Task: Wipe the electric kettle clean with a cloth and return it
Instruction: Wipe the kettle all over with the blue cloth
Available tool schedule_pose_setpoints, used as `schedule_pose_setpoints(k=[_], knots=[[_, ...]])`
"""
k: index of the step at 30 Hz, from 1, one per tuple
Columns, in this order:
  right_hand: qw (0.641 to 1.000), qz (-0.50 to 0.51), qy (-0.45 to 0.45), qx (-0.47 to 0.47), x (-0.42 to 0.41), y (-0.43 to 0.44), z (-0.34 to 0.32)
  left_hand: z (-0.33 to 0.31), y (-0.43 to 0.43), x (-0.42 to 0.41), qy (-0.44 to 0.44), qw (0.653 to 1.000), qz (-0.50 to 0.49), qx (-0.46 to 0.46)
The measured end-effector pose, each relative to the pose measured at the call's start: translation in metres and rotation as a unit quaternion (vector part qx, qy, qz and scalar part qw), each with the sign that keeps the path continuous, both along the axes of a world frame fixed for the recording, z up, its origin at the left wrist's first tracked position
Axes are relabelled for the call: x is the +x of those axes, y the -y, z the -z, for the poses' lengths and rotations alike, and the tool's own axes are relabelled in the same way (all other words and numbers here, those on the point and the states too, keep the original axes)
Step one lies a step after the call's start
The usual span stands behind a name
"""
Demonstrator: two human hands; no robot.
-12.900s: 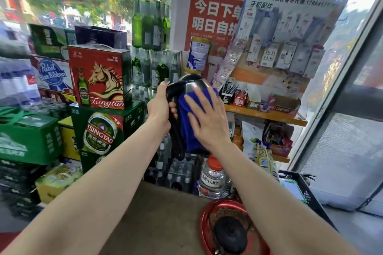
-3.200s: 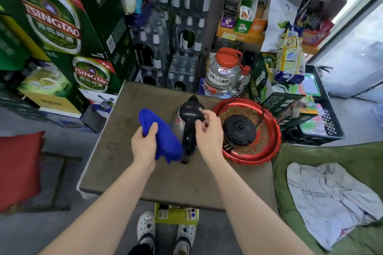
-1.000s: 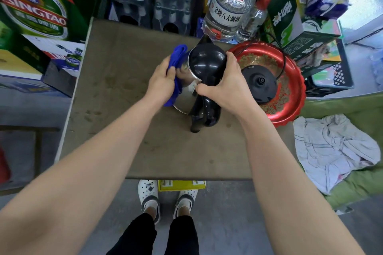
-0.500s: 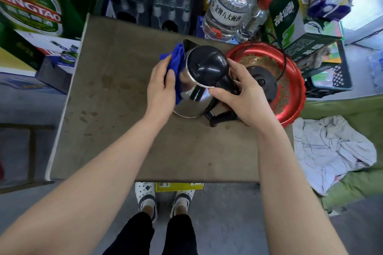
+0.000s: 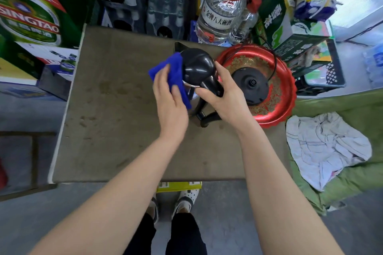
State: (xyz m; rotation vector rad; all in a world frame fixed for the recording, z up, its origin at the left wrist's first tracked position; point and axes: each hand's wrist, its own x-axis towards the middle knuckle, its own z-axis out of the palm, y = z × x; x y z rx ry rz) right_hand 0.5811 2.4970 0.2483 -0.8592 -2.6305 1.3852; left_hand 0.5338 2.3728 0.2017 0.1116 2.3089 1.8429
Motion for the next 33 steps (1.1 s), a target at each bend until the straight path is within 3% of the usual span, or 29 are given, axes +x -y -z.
schedule_pose_setpoints(k=[2, 5, 8, 10, 12, 15, 17, 21, 23, 28, 33], knots=[[1.000, -0.003, 0.005, 0.003, -0.001, 0.000, 0.003, 0.018, 0.001, -0.027, 0.095, 0.995, -0.025, 0.029], [1.000, -0.006, 0.005, -0.001, 0.001, 0.000, 0.004, 0.028, 0.003, -0.034, 0.287, 0.948, -0.077, 0.113], [1.000, -0.018, 0.003, 0.001, 0.002, -0.001, 0.004, 0.019, -0.003, -0.006, 0.345, 0.923, -0.102, 0.139], [1.000, -0.026, 0.003, 0.004, 0.001, -0.004, 0.004, 0.011, -0.007, 0.018, 0.289, 0.941, -0.107, 0.141], [0.999, -0.032, 0.003, 0.001, 0.003, -0.007, 0.003, 0.008, -0.006, 0.031, 0.173, 0.977, -0.088, 0.089], [0.999, -0.041, -0.002, 0.000, 0.004, -0.009, 0.003, 0.008, -0.005, 0.011, 0.038, 0.997, -0.053, 0.034], [0.999, -0.050, -0.001, 0.007, 0.003, -0.008, 0.003, 0.009, -0.005, -0.016, 0.060, 0.997, -0.046, 0.028], [0.997, -0.064, 0.006, 0.031, 0.000, -0.007, 0.001, 0.012, -0.002, -0.049, 0.231, 0.965, -0.079, 0.099], [0.996, -0.081, 0.004, 0.033, -0.001, -0.013, -0.003, 0.013, 0.001, -0.046, 0.271, 0.955, -0.077, 0.093], [0.984, -0.170, 0.038, 0.026, -0.006, -0.041, -0.014, 0.013, 0.013, 0.000, 0.164, 0.983, -0.085, 0.022], [0.979, -0.200, 0.047, -0.007, -0.006, -0.046, -0.011, 0.015, 0.013, -0.044, 0.120, 0.989, -0.075, 0.053]])
